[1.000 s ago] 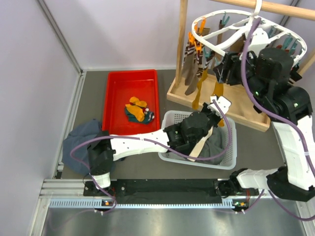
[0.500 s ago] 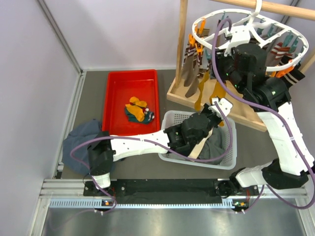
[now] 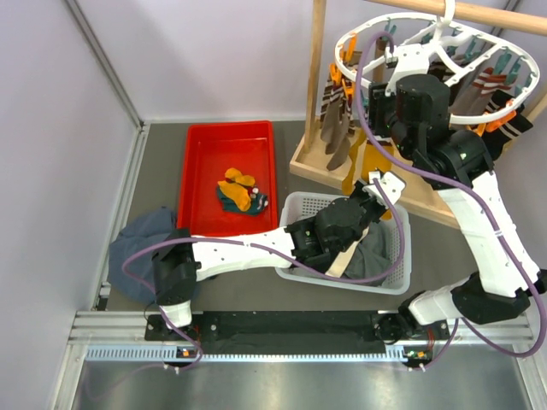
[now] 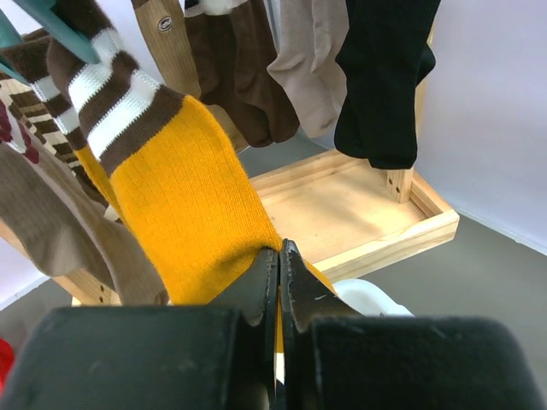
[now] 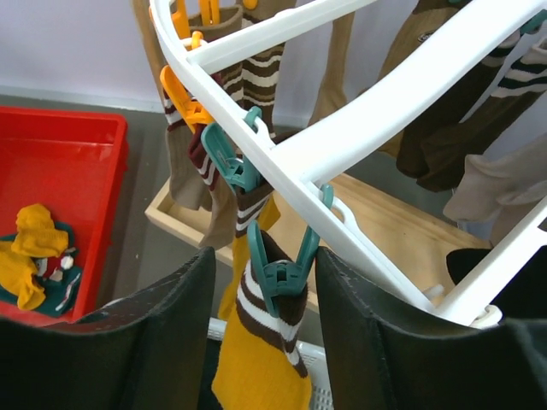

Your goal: Remove the socks clipped to the hanger

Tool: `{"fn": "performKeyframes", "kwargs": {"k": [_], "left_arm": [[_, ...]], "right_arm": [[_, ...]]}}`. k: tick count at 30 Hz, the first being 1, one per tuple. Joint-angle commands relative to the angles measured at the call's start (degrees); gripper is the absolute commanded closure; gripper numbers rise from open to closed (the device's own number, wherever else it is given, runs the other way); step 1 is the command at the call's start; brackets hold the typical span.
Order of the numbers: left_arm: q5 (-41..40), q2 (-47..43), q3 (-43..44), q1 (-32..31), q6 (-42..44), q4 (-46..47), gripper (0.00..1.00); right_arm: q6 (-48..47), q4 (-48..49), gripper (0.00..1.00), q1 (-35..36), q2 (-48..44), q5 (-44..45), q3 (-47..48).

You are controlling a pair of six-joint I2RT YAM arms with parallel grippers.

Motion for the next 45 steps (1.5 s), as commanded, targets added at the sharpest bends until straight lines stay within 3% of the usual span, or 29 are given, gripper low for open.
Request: {"fn": "performKeyframes", "kwargs": {"k": [1, 14, 21, 37, 43, 45], "left_arm": [[-0.7, -0.8, 1.0, -0.6, 0.6, 4.2, 1.00], [-1.8, -1.2, -0.2, -0.8, 0.5, 4.7, 1.00], [-3.4, -2.5, -2.7, -0.7, 0.2, 6.1, 1.00], [-9.5, -6.8, -8.3, 0.6, -3.1, 5.7, 1.00], [-11.4, -17.6, -16.1, 8.0, -13.7, -3.0, 1.00], [-10.9, -21.3, -16.0, 13.5, -18.0, -12.7, 1.00]], "right_arm": [[1.1, 5.6, 0.54, 0.4, -0.9, 3.6, 0.9], [1.3, 9.5, 0.88, 0.5, -2.7, 6.2, -1.7], [1.5, 11.4, 1.00, 0.5, -4.5, 5.8, -3.1], [4.8, 11.7, 1.00, 0.4, -6.9, 2.2, -3.7], [5.3, 11.4, 1.00, -1.0, -9.2, 0.9, -5.5], [5.7, 11.7, 1.00, -2.0, -10.2, 0.1, -6.9]]}}
